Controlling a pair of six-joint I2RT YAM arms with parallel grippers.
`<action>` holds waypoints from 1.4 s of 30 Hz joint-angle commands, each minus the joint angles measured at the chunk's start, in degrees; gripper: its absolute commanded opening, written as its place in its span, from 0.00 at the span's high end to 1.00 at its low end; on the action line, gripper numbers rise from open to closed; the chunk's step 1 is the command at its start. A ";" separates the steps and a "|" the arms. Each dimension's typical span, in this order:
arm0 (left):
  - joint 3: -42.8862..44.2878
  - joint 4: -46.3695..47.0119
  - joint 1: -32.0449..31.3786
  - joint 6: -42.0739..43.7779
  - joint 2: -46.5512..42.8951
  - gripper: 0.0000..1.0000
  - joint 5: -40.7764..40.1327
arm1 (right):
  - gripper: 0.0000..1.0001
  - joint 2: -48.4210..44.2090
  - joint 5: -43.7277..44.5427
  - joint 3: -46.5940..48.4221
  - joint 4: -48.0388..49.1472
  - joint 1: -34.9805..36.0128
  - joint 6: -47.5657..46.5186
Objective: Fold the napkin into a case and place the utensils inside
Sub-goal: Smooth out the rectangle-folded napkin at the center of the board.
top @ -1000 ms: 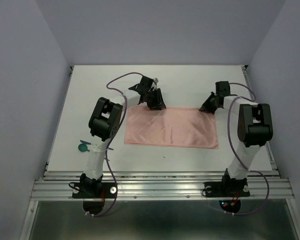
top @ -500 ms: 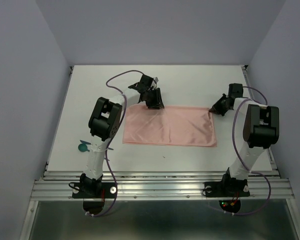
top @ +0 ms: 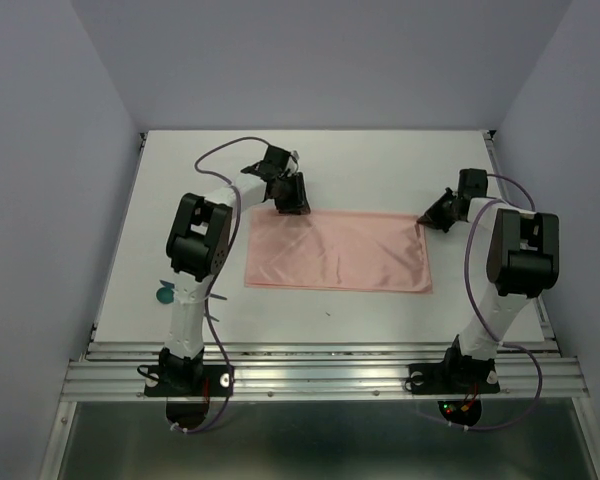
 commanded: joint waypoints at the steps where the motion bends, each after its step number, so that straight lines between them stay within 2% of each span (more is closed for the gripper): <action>1: -4.81 -1.81 5.01 2.03 -4.05 0.54 -4.26 | 0.91 0.56 4.16 -2.00 -1.17 -1.49 -2.13; 12: -13.78 0.57 13.63 1.24 -9.33 0.54 -5.67 | 0.91 1.44 4.86 -2.00 -1.26 -2.01 -2.57; 22: -14.66 0.04 14.07 0.63 -12.22 0.54 -4.44 | 0.90 -0.13 2.23 -1.38 -1.35 -2.01 -2.49; 28: -17.73 -2.15 13.28 0.54 -19.78 0.53 -4.70 | 0.85 -5.75 -2.60 0.46 -2.67 -2.01 -2.40; 35: -31.24 -9.08 10.65 -0.42 -33.56 0.53 -10.75 | 0.80 -14.89 -4.10 -1.90 -4.42 -2.01 -2.40; 38: -36.60 -11.73 9.59 -2.79 -37.35 0.53 -13.57 | 0.80 -16.57 -4.37 -3.14 -5.13 -2.01 -2.49; 42: -41.72 -12.70 8.45 -6.48 -40.44 0.53 -12.96 | 0.80 -18.77 -5.16 -5.24 -6.36 -0.88 -2.57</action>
